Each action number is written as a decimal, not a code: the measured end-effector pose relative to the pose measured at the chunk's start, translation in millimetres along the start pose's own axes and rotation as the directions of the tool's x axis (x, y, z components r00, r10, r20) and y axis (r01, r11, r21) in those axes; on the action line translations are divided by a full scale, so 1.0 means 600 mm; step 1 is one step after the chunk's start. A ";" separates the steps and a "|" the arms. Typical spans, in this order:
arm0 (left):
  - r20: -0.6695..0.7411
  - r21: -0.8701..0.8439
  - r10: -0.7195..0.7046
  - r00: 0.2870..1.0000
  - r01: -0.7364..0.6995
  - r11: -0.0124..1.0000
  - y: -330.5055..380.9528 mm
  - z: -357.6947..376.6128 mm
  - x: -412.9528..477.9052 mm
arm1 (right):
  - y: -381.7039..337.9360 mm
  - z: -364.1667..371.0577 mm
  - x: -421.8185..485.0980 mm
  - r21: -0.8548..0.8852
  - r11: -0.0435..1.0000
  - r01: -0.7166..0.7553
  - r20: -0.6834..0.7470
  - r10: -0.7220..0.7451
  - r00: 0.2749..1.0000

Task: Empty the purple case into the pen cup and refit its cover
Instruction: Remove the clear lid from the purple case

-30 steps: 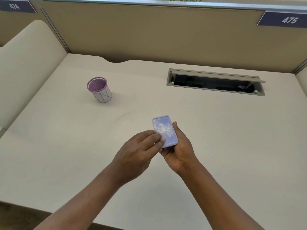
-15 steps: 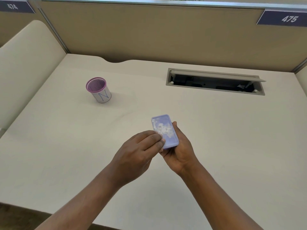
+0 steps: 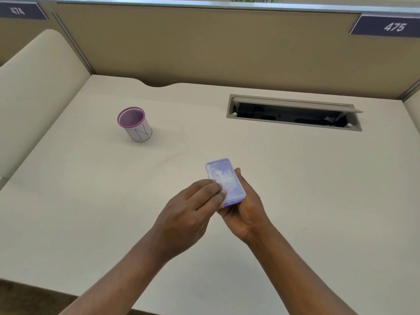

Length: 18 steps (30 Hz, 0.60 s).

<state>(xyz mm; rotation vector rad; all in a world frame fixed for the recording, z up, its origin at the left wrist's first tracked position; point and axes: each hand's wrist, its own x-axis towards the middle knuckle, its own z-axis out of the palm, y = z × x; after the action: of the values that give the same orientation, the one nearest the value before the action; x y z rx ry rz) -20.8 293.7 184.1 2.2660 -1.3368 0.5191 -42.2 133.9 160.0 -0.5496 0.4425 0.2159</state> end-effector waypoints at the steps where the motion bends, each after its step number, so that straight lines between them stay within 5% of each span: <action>1: 0.000 0.003 -0.001 1.000 0.001 1.000 0.000 0.002 -0.003 | 0.000 0.000 0.001 -0.005 1.000 0.004 -0.001 -0.004 1.000; 5: 0.015 -0.028 -0.037 0.999 0.038 0.999 0.001 0.006 -0.010 | 0.001 -0.005 0.003 -0.026 0.999 0.023 -0.015 -0.023 1.000; 13: 0.217 -0.235 -0.359 0.908 0.406 0.883 -0.016 -0.020 0.033 | 0.003 -0.001 0.005 -0.112 0.993 0.041 -0.049 -0.046 0.998; 18: 0.232 -0.261 -0.377 0.896 0.431 0.864 -0.021 -0.018 0.044 | 0.006 0.003 0.002 -0.138 0.989 0.045 -0.041 -0.051 0.998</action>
<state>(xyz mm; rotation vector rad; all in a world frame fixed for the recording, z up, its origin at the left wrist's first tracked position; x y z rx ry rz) 1.5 286.5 204.5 2.2712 -0.8901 -0.0345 -41.4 137.9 159.0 -0.6998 0.4594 0.1888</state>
